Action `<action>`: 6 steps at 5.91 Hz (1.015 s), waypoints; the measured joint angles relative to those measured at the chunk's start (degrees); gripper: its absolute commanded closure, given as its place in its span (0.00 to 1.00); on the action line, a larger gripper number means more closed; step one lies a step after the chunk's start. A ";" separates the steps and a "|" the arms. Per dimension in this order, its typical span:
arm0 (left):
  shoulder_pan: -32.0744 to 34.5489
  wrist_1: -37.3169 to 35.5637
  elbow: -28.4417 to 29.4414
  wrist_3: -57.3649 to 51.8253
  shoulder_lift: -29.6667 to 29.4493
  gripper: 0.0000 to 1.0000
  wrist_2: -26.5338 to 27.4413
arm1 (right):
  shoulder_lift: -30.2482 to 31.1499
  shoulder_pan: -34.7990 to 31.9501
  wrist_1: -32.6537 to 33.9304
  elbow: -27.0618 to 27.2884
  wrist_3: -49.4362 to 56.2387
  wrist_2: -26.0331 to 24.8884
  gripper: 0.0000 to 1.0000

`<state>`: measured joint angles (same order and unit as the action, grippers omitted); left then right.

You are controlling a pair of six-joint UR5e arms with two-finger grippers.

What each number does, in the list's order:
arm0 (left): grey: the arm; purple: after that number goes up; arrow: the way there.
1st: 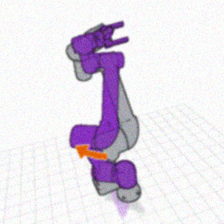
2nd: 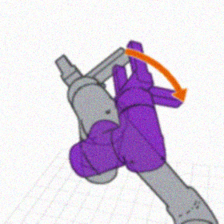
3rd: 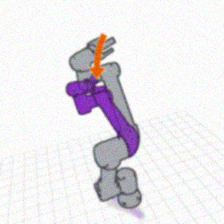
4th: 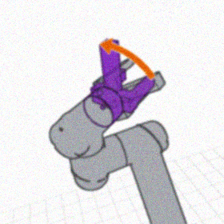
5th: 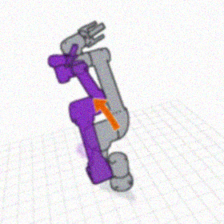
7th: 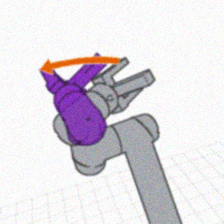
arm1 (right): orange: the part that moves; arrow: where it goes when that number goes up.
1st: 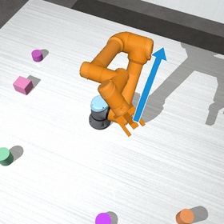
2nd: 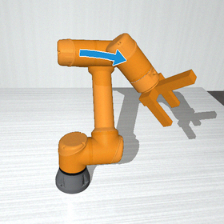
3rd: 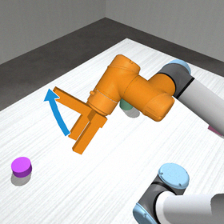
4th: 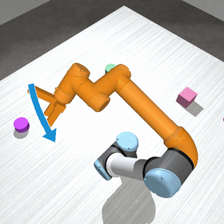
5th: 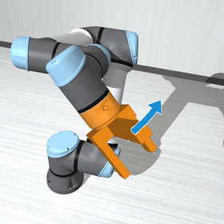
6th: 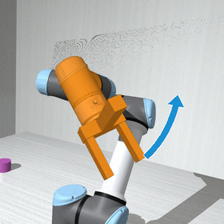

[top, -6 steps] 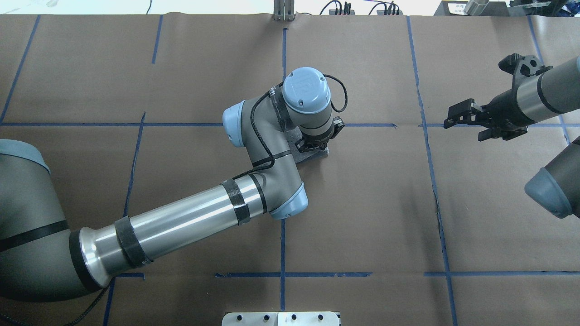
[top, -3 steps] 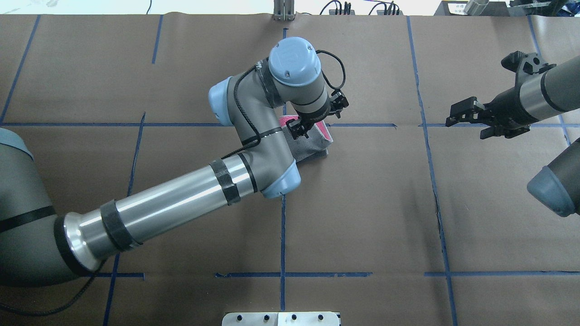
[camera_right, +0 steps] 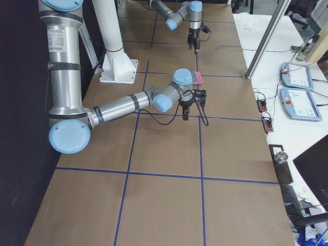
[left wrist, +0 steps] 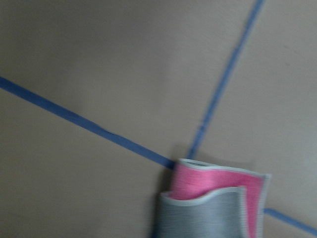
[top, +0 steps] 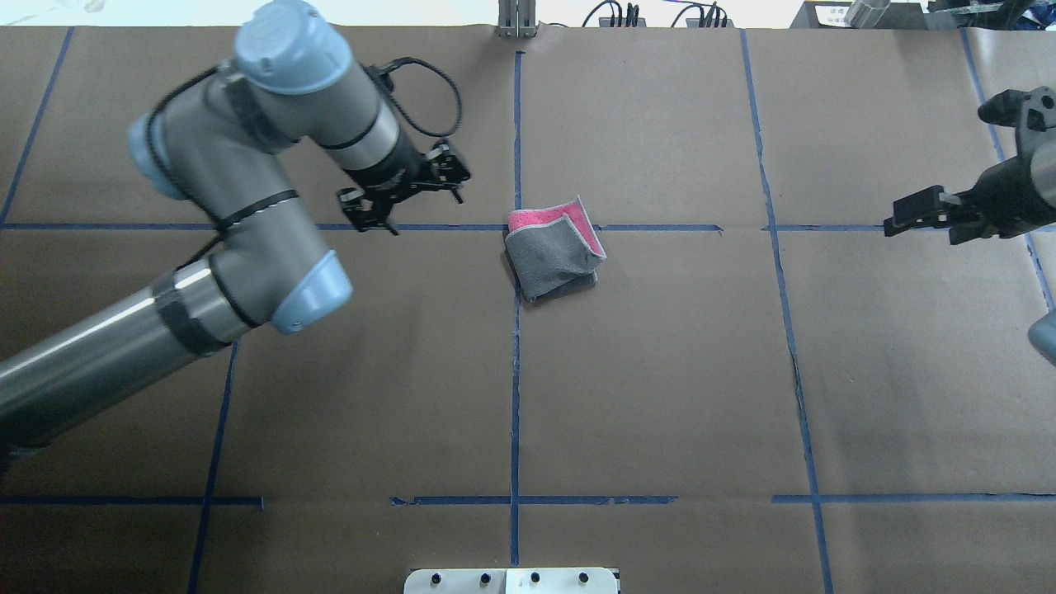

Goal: Fold towel twice with both arms

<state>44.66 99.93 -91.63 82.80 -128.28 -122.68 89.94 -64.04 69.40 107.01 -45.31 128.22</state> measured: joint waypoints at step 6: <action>35.46 -15.73 -10.48 -67.00 33.75 0.00 -13.63 | 6.16 -26.04 30.27 -1.23 53.04 8.27 0.00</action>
<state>80.13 84.20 -102.11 15.81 -94.54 -136.31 96.10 -90.08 99.67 105.77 7.73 136.50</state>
